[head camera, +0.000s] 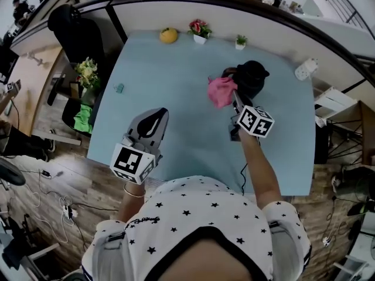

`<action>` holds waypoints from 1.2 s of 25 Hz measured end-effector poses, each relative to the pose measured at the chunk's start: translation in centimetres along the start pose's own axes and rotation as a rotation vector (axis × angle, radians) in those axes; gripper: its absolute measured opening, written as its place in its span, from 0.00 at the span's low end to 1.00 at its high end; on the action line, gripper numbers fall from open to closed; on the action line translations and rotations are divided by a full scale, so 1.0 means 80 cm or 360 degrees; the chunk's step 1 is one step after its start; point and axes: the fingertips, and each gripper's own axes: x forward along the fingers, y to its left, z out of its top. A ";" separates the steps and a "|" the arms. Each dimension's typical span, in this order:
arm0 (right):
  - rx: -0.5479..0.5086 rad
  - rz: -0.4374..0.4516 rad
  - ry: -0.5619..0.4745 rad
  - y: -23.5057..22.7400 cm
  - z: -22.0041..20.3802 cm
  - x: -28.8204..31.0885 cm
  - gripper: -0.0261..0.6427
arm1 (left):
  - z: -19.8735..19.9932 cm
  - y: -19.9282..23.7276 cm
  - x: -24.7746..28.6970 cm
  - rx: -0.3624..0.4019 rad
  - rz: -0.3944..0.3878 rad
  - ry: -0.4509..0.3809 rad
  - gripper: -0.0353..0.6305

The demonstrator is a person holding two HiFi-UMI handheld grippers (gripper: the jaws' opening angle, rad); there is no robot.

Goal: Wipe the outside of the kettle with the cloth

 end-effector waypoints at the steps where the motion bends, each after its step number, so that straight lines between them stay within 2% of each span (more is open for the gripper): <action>1: 0.0004 -0.0017 -0.0010 -0.005 0.002 -0.002 0.07 | 0.000 -0.001 0.002 0.0001 -0.0008 0.0001 0.10; 18: 0.0105 -0.0197 -0.0152 -0.089 0.034 -0.053 0.07 | 0.003 -0.038 0.029 0.0026 -0.0087 0.0026 0.10; 25: 0.0158 -0.0283 -0.0186 -0.132 0.047 -0.064 0.07 | 0.000 -0.049 0.038 0.0025 -0.0075 0.0052 0.10; 30: 0.0169 -0.0289 -0.0180 -0.156 0.052 -0.052 0.07 | 0.000 -0.052 0.044 0.0030 -0.0045 0.0070 0.10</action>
